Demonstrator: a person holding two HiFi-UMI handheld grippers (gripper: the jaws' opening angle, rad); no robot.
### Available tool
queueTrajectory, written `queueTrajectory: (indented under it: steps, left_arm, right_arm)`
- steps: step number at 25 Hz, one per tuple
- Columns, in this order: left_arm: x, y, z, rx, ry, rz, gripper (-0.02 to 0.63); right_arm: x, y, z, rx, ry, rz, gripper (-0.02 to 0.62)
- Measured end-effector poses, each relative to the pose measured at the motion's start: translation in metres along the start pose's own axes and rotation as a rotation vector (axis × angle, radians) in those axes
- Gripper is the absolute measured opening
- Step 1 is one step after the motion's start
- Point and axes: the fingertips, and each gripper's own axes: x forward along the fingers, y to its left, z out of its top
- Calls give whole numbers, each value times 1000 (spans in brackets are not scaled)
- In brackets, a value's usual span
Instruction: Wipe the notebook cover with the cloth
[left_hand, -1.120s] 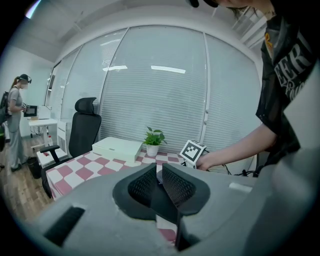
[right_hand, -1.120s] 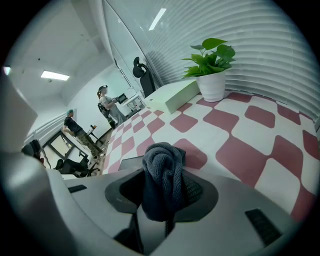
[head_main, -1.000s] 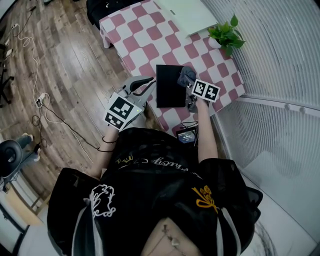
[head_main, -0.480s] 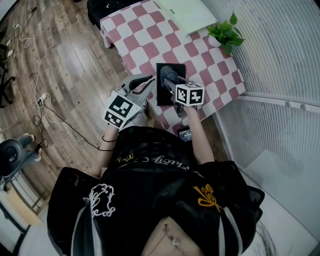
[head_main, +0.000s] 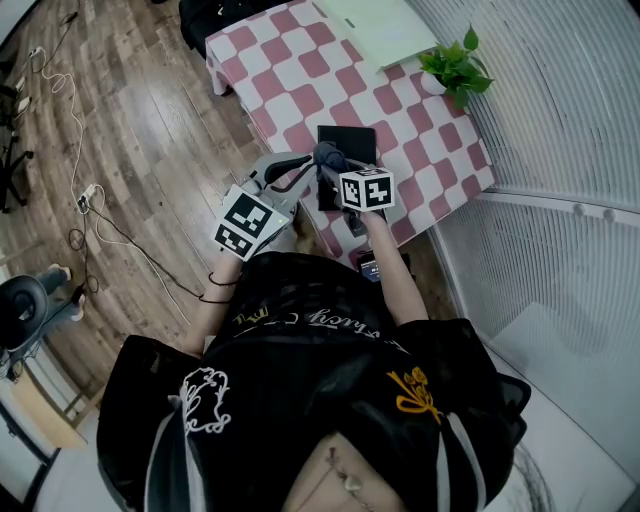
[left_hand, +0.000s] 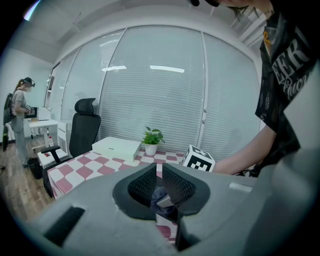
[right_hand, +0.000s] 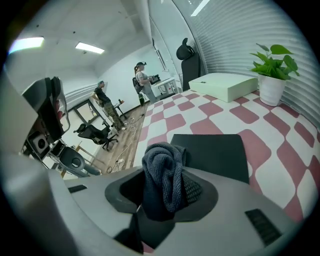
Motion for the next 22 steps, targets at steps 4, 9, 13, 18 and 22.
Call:
queueTrajectory:
  steps: [4,9,13,18,22]
  left_arm:
    - [0,2,-1,-1,6,0,34]
    - [3,-2,0,7,8,-10,34]
    - [6,-7,2,16,11,-27,34]
    - [8,-10,2,19,15,-39,34]
    - [7,-7,0,17,18,-31,34]
  right_arm:
    - [-10,-14,-2,-6,3,-37,127]
    - [-28,-43,-10,18,-8,-93,127]
    - [-47,-70,-16,51,-24,-152,127]
    - [-68,-100,-26,121,-41,-217,126]
    - [-74,-110,-29,160,-67,-231,127]
